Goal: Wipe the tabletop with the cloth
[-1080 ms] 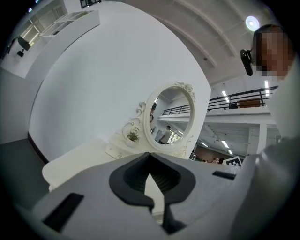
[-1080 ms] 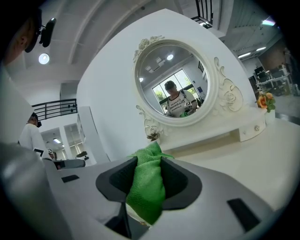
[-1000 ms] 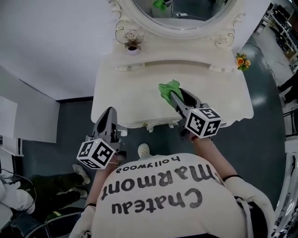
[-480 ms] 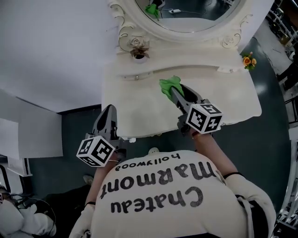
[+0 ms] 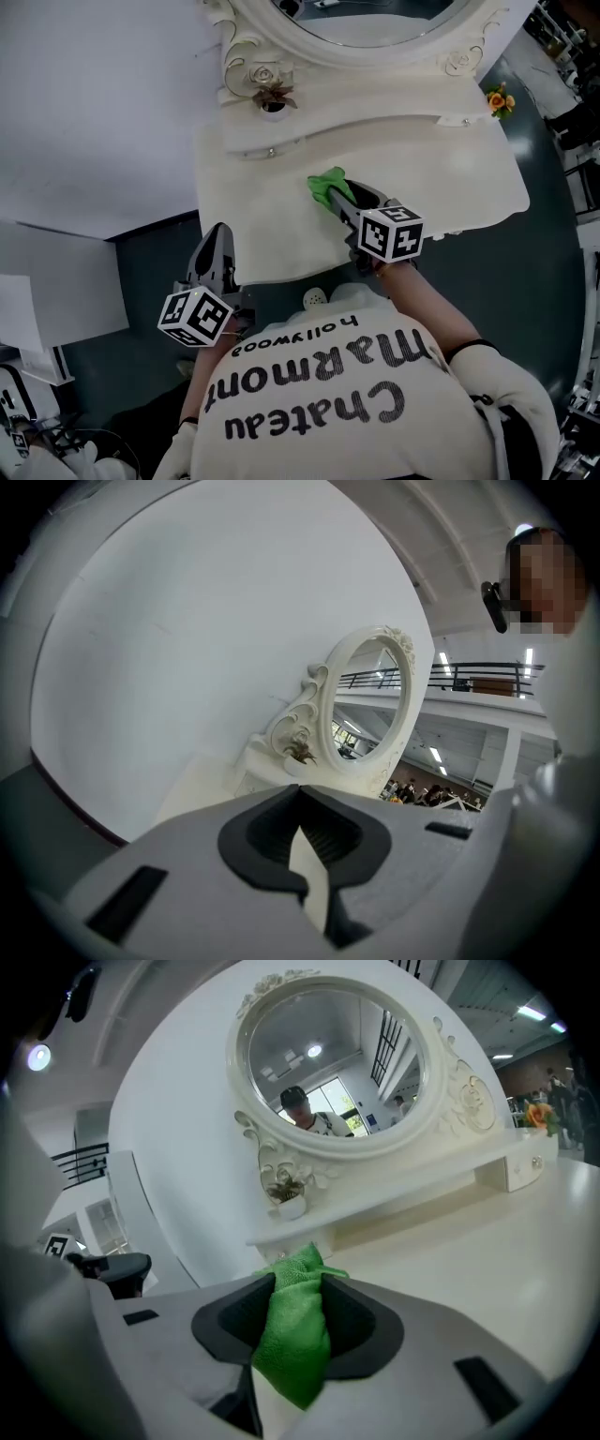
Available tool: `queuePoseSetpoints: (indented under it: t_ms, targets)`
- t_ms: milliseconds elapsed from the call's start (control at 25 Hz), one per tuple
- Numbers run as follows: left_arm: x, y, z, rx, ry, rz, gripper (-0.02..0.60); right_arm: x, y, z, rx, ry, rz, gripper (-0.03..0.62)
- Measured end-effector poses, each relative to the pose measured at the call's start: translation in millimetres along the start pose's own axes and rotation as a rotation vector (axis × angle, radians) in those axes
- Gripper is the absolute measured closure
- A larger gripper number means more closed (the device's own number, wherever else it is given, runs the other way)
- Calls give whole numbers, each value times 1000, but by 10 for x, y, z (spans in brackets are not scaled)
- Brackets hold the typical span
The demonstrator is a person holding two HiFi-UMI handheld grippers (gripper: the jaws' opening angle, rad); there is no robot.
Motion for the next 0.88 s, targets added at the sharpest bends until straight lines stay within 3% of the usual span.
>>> queuePoseSetpoints:
  t_ms: [200, 400, 680, 880]
  targets:
    - [-98, 110, 115, -27, -9, 20, 574, 334, 139, -8, -8, 23, 78, 434]
    - [-296, 57, 210, -15, -62, -21, 574, 721, -16, 20, -76, 1, 85, 434]
    - [-430, -8, 317, -8, -106, -44, 574, 1212, -36, 51, -337, 116, 161, 442]
    - [-456, 26, 307, -3, -117, -38, 574, 1346, 104, 25, -516, 118, 231, 445]
Point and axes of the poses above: the fingertips, and each gripper's own axes: x forward along the fingers, z to its left, y out of its underside, the point moved 6 cm from there along -x, backward along the fingers, and after that the axes turned 11 degrees about y, right-handed, at the moved point
